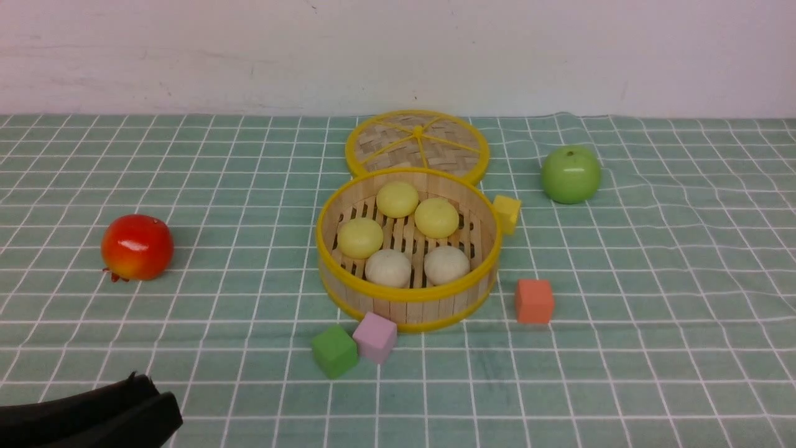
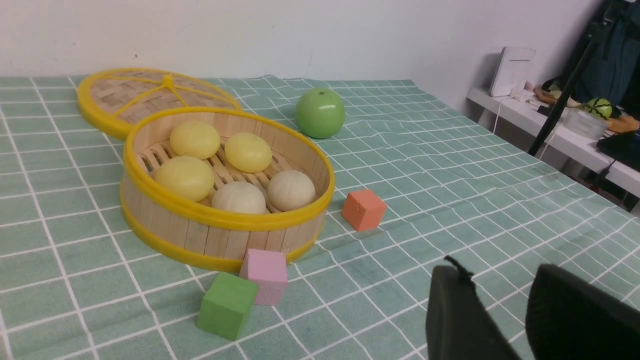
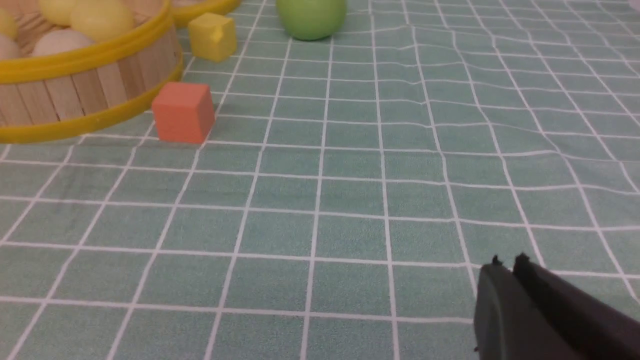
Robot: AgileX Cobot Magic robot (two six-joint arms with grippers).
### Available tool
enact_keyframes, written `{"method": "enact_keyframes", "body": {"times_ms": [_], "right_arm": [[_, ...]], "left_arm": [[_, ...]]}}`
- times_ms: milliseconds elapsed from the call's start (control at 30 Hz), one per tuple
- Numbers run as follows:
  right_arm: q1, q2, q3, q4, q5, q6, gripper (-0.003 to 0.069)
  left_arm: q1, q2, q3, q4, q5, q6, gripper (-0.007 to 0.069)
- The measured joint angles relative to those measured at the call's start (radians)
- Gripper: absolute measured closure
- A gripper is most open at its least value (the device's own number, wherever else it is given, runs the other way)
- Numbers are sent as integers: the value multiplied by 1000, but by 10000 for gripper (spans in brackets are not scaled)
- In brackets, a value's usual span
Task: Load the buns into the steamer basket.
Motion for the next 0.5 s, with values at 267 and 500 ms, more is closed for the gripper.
{"method": "enact_keyframes", "body": {"times_ms": [267,500], "right_arm": [[-3,0,-5,2,40,0,679],[-3,0,-6,26,43,0,676]], "left_arm": [[0,0,0,0,0,0,407],[0,0,0,0,0,0,402]]}}
